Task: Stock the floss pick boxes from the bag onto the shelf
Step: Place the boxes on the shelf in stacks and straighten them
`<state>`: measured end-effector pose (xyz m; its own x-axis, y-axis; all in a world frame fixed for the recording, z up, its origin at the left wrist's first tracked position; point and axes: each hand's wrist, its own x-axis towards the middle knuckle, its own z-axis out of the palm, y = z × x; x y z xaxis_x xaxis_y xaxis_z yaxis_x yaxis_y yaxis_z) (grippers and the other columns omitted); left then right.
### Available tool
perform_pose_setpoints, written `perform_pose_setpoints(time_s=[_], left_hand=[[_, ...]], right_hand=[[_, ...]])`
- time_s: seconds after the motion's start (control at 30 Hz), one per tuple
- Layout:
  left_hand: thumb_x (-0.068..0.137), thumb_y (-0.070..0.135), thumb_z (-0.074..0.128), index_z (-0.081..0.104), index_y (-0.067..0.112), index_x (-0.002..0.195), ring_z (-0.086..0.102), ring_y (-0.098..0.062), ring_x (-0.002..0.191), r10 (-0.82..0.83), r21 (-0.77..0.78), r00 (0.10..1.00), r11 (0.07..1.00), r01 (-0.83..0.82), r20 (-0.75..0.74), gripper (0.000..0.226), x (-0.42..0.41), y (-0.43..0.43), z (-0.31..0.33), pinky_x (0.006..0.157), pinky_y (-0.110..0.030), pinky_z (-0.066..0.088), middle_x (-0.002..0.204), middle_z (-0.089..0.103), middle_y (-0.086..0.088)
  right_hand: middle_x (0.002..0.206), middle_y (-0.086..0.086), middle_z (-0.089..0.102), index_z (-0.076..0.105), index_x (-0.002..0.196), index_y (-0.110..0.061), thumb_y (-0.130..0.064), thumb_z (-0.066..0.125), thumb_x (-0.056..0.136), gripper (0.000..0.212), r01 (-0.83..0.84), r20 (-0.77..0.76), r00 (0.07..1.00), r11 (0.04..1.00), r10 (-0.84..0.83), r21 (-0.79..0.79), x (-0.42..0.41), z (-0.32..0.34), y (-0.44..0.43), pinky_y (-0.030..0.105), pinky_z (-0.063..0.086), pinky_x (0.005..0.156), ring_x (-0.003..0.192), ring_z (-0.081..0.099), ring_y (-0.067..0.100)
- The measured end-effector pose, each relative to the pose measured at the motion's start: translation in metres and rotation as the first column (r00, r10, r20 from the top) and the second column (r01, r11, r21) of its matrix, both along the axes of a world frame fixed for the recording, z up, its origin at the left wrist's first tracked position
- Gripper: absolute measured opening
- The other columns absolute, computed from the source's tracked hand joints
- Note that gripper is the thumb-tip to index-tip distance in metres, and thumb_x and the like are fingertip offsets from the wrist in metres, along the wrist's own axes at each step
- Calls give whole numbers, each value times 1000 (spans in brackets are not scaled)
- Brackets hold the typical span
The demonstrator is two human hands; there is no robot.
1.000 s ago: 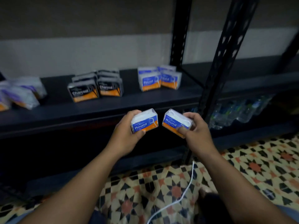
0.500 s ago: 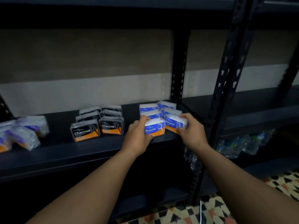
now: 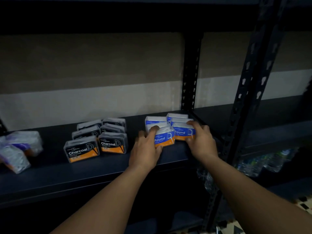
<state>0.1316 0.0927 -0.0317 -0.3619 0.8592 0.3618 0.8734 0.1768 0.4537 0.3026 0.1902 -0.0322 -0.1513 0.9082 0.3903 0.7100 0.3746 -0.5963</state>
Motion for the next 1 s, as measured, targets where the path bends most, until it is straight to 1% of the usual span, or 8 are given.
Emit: perform_pose_setpoints(time_s=[0.13, 0.3, 0.43, 0.53, 0.63, 0.67, 0.83, 1.0], left_hand=[[91, 40, 63, 25, 42, 146, 52, -30, 114, -9, -9, 1000, 1000, 9, 3, 67, -1, 4, 0, 89, -44, 52, 128, 40, -6], [90, 40, 64, 15, 44, 148, 49, -29, 119, 6, -5, 999, 1000, -5, 49, 76, -1, 3, 1, 94, -45, 50, 129, 42, -7], [83, 38, 72, 10, 30, 149, 45, -30, 126, 7, 65, 993, 998, -15, 122, 91, 2, -5, 0, 98, -44, 46, 137, 41, -10], [82, 42, 73, 22, 20, 144, 44, -29, 128, 60, 64, 989, 996, -69, 132, 83, 3, -15, -2, 101, -42, 43, 139, 43, -8], [88, 51, 63, 33, 15, 135, 44, -26, 123, 109, 35, 994, 993, -109, 0, 66, 6, -31, -6, 100, -39, 40, 134, 50, -6], [90, 53, 58, 36, 15, 134, 44, -25, 122, 104, 24, 994, 994, -103, -42, 62, 6, -36, -8, 100, -38, 38, 132, 52, -5], [98, 58, 38, 54, 19, 132, 43, -18, 125, -14, -35, 975, 999, 6, -220, 55, 2, -58, -18, 106, -34, 32, 133, 53, 2], [97, 60, 41, 43, 20, 146, 36, -18, 135, -244, -209, 925, 960, 187, -292, 63, -23, -67, -9, 111, -34, 29, 149, 43, 2]], right_hand=[[124, 10, 45, 38, 139, -41, -23, 62, 83, 63, 23, -1, 1000, 1000, -23, -9, -3, -6, 2, 39, 48, 86, 107, 57, 37], [128, 9, 45, 27, 143, -39, -22, 70, 78, 80, 36, -110, 993, 999, -35, 7, 0, -6, -8, 40, 49, 84, 108, 57, 36], [142, 8, 42, 19, 148, -31, -24, 73, 79, 87, 51, -154, 987, 998, -54, -26, 6, -10, -24, 42, 46, 94, 123, 50, 31], [134, 7, 51, 34, 142, -23, -29, 71, 83, 70, 59, -154, 986, 998, -62, -23, 11, -19, -34, 41, 45, 98, 123, 48, 26], [116, 4, 61, 60, 119, -17, -34, 64, 89, 34, 57, -26, 998, 997, -55, 58, 15, -26, -44, 35, 43, 95, 115, 47, 22], [113, 2, 63, 64, 113, -17, -35, 61, 90, 29, 45, 1, 999, 997, -46, 69, 15, -28, -47, 32, 41, 94, 115, 46, 20], [111, -3, 65, 69, 109, -21, -37, 60, 91, 26, -19, 44, 999, 995, 14, 100, 17, -29, -65, 34, 42, 99, 112, 53, 17], [112, -7, 66, 71, 109, -28, -37, 60, 91, 23, -91, 123, 989, 995, 87, 28, 20, -10, -76, 36, 44, 99, 109, 56, 14]])
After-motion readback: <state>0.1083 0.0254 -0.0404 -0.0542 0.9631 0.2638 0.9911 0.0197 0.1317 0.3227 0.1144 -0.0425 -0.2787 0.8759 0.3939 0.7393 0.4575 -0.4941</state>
